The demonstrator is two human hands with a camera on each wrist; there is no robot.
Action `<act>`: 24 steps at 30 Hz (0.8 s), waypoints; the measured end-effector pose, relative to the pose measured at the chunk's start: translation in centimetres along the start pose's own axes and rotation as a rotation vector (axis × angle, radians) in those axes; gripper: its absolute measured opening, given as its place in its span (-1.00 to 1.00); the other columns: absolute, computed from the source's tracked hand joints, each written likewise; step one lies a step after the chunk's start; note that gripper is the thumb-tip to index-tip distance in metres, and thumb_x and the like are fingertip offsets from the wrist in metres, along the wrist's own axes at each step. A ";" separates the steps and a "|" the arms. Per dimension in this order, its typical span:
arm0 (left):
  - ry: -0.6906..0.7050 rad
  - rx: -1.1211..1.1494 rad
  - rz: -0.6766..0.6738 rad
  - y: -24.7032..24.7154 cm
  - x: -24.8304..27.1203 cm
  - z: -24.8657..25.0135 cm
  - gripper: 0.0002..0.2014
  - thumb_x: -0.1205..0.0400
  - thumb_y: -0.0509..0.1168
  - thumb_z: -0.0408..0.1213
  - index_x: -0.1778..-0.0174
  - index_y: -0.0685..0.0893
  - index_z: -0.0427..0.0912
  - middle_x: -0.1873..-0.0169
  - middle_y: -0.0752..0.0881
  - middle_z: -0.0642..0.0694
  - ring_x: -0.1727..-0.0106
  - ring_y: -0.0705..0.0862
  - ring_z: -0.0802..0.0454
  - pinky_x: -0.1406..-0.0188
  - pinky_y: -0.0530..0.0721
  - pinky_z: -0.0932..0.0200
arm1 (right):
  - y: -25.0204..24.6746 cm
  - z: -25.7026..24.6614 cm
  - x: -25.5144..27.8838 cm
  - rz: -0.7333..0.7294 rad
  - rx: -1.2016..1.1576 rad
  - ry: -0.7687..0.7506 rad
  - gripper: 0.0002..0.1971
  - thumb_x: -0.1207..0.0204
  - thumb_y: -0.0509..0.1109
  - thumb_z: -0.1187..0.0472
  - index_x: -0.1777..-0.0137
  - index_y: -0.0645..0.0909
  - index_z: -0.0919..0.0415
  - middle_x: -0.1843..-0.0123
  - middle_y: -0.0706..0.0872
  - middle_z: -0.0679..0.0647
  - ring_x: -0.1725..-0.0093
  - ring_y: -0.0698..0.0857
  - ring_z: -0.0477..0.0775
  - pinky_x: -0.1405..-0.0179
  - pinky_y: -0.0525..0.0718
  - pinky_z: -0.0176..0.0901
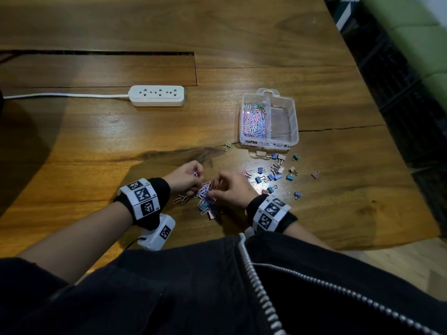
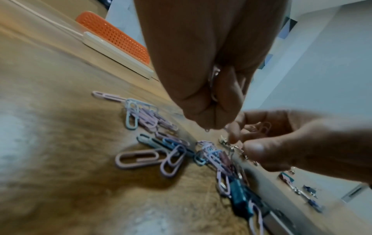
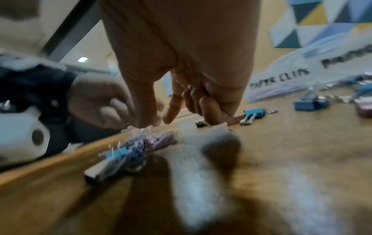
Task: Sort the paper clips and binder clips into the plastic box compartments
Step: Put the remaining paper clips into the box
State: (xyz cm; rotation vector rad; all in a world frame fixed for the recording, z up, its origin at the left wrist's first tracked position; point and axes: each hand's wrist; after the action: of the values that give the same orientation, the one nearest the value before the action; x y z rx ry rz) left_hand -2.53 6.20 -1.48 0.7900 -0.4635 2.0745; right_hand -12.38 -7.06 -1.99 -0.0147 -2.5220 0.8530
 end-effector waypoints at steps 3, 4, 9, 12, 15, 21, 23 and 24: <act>-0.040 0.038 0.003 0.4 0.1 0.2 -0.71 -0.58 -0.01 -0.66 0.26 0.35 -0.16 0.31 0.57 -0.14 0.73 0.36 0.22 0.84 0.28 0.40 | 0.9 -0.3 -0.1 0.030 0.263 -0.050 -0.74 -0.40 0.44 0.08 -0.03 0.58 0.16 -0.06 0.55 0.15 -0.08 0.53 0.10 -0.08 0.52 -0.04; -0.045 0.042 -0.001 0.5 0.3 0.4 -0.72 -0.58 -0.03 -0.66 0.26 0.35 -0.17 0.33 0.64 -0.15 0.73 0.36 0.22 0.85 0.27 0.40 | 1.0 -0.2 -0.1 0.045 0.285 -0.072 -0.76 -0.42 0.42 0.10 -0.04 0.59 0.16 -0.06 0.54 0.16 -0.09 0.55 0.12 -0.10 0.55 -0.01; -0.034 -0.013 -0.022 0.0 1.0 0.6 -0.81 -0.61 0.00 -0.53 0.16 0.42 -0.17 0.52 0.76 -0.09 0.72 0.38 0.18 0.83 0.24 0.38 | 0.6 0.2 0.1 0.014 0.244 -0.088 -0.79 -0.45 0.40 0.15 0.01 0.60 0.27 -0.07 0.56 0.20 -0.06 0.56 0.13 -0.07 0.54 -0.09; -0.006 -0.067 0.015 -0.3 0.9 0.5 -0.82 -0.62 0.00 -0.46 0.14 0.48 -0.18 0.65 0.64 -0.05 0.77 0.35 0.18 0.82 0.20 0.42 | -0.2 0.5 0.1 0.002 0.189 -0.060 -0.81 -0.47 0.38 0.16 0.06 0.59 0.29 -0.05 0.57 0.19 0.01 0.50 0.04 0.02 0.41 -0.23; -0.002 -0.084 0.041 -0.3 0.8 0.5 -0.77 -0.65 0.01 -0.39 0.19 0.56 -0.21 0.71 0.46 0.02 0.77 0.33 0.18 0.80 0.22 0.39 | -1.5 0.9 0.4 0.017 0.112 -0.002 -0.92 -0.49 0.34 0.18 0.19 0.51 0.13 0.01 0.52 0.10 0.01 0.48 -0.01 -0.05 0.46 -0.19; -0.027 -0.255 -0.026 0.1 0.9 0.4 -0.65 -0.73 -0.04 -0.13 0.33 0.44 -0.13 0.54 0.36 0.00 0.59 0.33 0.16 0.60 0.32 0.33 | -1.9 1.8 1.2 0.104 0.195 0.003 -0.84 -0.43 0.40 0.19 0.02 0.54 0.13 -0.02 0.50 0.02 -0.07 0.52 0.02 -0.18 0.55 -0.09; 0.033 -0.464 0.000 0.4 0.8 0.3 -0.65 -0.72 -0.05 -0.06 0.34 0.36 -0.13 0.40 0.40 -0.05 0.39 0.37 0.08 0.35 0.35 0.21 | -0.6 0.9 1.7 -0.001 0.238 -0.066 -0.77 -0.40 0.42 0.03 0.04 0.55 0.12 0.02 0.47 0.01 -0.03 0.48 0.01 -0.12 0.54 -0.09; 0.062 -0.560 0.023 0.5 0.8 0.2 -0.66 -0.72 -0.04 -0.05 0.29 0.37 -0.15 0.33 0.44 -0.09 0.29 0.40 0.04 0.24 0.35 0.16 | 0.0 0.4 1.8 -0.032 0.278 -0.104 -0.71 -0.38 0.43 -0.05 0.05 0.56 0.13 0.01 0.50 0.04 -0.02 0.49 0.03 -0.09 0.55 -0.07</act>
State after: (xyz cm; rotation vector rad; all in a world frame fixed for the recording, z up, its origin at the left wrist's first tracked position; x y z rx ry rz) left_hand -3.21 6.21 -0.82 0.3854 -0.9651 1.8444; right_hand -14.19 -7.00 -1.54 0.1635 -2.4675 1.2116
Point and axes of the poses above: each hand's wrist, its own x-axis away from the middle knuckle, its own y-axis out of the palm, z = x × y
